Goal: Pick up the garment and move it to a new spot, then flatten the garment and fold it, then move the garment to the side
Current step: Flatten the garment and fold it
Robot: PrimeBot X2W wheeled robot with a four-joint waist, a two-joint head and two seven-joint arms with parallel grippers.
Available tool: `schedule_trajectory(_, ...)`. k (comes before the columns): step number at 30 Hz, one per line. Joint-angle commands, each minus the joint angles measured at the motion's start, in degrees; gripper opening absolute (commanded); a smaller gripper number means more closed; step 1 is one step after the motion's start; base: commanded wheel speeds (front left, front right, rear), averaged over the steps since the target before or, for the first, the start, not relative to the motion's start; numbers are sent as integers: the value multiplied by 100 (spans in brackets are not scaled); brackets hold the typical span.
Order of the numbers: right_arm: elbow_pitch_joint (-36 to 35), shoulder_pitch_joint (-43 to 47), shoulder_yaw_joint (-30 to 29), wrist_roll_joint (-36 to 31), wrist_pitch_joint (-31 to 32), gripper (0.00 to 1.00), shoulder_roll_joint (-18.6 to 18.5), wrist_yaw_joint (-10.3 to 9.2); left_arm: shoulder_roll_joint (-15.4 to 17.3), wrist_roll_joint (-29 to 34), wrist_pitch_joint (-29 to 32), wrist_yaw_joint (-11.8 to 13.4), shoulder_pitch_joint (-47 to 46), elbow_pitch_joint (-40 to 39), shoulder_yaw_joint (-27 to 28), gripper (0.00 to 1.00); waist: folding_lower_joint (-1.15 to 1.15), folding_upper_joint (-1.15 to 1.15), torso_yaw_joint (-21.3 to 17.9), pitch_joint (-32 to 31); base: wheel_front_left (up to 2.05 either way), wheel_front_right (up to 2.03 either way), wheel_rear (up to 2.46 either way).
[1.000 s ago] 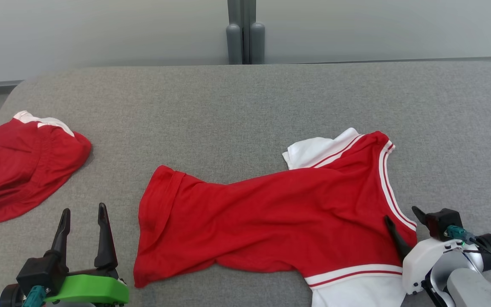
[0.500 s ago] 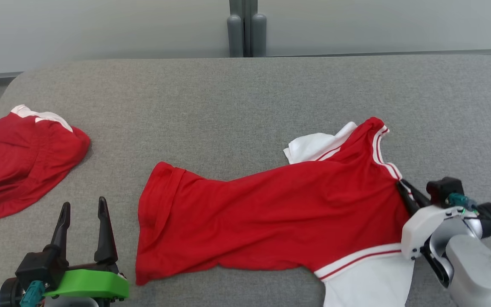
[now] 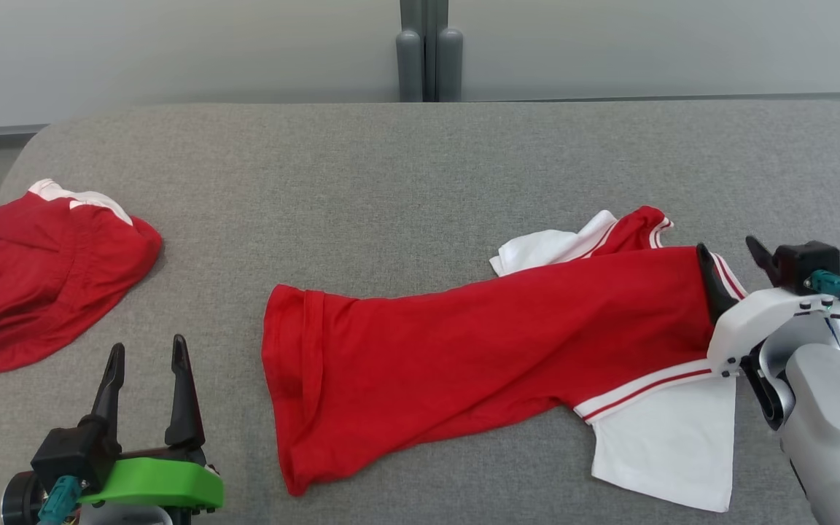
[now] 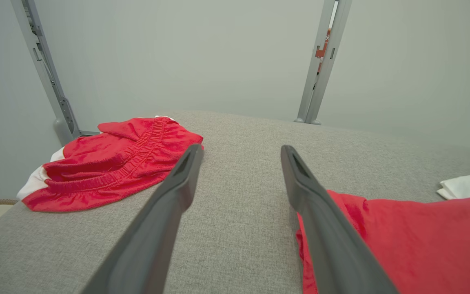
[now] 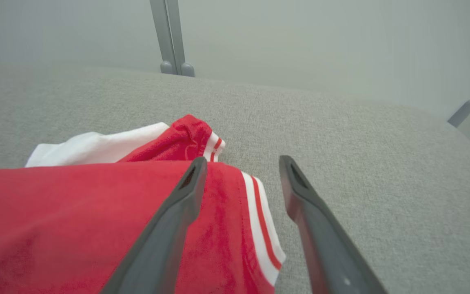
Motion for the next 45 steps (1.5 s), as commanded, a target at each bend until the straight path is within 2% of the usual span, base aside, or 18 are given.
schedule_trajectory(1,-244,142,-118,-98,-18,100,-8,-12,14,-9,-2,7,34,4,20,100,0,0,-57,-64,0,0,0)
schedule_trajectory(13,-2801,1786,-897,-403,-20,100,291,-12,14,76,-2,14,300,-50,191,100,0,0,-430,-464,0,0,0)
schedule_trajectory(23,-4299,3037,-1031,-441,-21,100,609,-12,14,255,-2,-33,425,-93,295,100,0,0,-563,-614,0,0,0)
schedule_trajectory(31,-4835,3659,-842,-493,-21,100,779,-12,14,410,-2,-78,507,-113,274,100,0,0,-611,-728,0,0,0)
schedule_trajectory(45,-5009,3996,-779,-544,-21,100,902,-12,139,601,-2,-193,701,-156,165,100,0,0,-479,-826,0,0,0)
